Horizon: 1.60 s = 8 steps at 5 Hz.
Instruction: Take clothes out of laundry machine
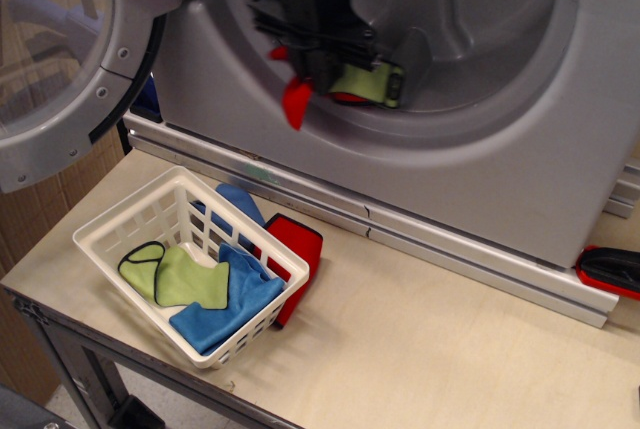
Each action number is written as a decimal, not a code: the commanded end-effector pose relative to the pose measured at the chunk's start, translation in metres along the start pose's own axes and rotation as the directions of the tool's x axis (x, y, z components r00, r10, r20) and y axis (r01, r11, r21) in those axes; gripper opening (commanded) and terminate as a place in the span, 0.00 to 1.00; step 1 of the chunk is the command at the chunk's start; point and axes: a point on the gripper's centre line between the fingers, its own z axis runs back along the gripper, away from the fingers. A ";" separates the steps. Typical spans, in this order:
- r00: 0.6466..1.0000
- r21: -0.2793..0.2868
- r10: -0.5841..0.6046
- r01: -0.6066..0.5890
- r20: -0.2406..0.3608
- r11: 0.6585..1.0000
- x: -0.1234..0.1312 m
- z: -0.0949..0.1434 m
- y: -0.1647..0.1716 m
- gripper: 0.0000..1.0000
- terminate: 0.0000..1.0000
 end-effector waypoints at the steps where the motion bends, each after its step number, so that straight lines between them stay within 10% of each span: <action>1: 0.992 0.098 0.117 -0.111 -0.055 0.989 -0.036 0.044 -0.008 0.00 0.00; 2: 0.959 0.112 0.183 -0.162 -0.216 0.980 -0.070 0.035 -0.012 0.00 0.00; 4: 0.906 0.113 0.285 -0.263 -0.314 0.958 -0.120 0.023 0.000 0.00 0.00; 8: 0.953 0.064 0.266 -0.260 -0.141 0.964 -0.122 -0.022 0.041 0.00 0.00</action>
